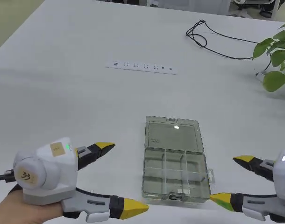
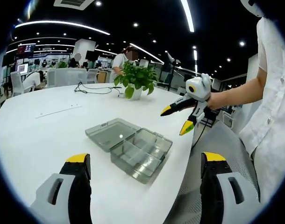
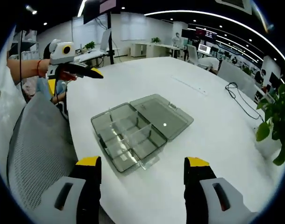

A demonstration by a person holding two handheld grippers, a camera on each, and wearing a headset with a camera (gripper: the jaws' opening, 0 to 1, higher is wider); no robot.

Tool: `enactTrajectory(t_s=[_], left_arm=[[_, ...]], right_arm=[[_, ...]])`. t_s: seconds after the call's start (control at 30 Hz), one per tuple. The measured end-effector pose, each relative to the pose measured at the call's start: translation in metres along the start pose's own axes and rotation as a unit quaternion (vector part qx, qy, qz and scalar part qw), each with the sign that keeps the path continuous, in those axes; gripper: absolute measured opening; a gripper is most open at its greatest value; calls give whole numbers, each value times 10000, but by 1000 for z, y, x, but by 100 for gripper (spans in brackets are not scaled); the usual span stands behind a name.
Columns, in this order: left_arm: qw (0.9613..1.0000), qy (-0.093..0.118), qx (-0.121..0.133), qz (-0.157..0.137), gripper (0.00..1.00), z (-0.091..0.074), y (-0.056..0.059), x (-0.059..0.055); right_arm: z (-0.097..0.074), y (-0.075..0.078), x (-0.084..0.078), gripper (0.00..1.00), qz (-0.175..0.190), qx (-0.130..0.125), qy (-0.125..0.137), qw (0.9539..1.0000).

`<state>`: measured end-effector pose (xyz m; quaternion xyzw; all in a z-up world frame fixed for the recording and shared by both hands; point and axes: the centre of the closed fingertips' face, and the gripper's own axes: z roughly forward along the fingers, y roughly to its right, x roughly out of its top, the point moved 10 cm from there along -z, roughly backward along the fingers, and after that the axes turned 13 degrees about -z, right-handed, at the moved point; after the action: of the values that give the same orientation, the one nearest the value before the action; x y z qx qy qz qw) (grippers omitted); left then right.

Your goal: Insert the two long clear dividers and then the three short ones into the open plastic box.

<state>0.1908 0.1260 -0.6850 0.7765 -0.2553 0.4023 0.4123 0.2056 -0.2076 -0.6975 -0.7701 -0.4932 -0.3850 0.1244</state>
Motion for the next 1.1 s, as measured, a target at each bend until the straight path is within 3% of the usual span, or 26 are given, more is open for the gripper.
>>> enactTrajectory(t_s=[0.3,0.47,0.7,1.1], left_arm=[[10000,-75,25,-13,100,2,-1,-10],[10000,-30,80,-24,100,4,-2,-14],[9999,42,155,-45,100,3,-1,-17],[9997,90,210,-36,100,-1,6,-21]], right_arm=[[-5,-10,-18,80,362,-171,94,9992],[-2,-13,-23,81,331,-299,121,9989],[0,-13,-22,81,373,-268,267,9986],[-3,-16,-20,81,282,-177,297,9990]])
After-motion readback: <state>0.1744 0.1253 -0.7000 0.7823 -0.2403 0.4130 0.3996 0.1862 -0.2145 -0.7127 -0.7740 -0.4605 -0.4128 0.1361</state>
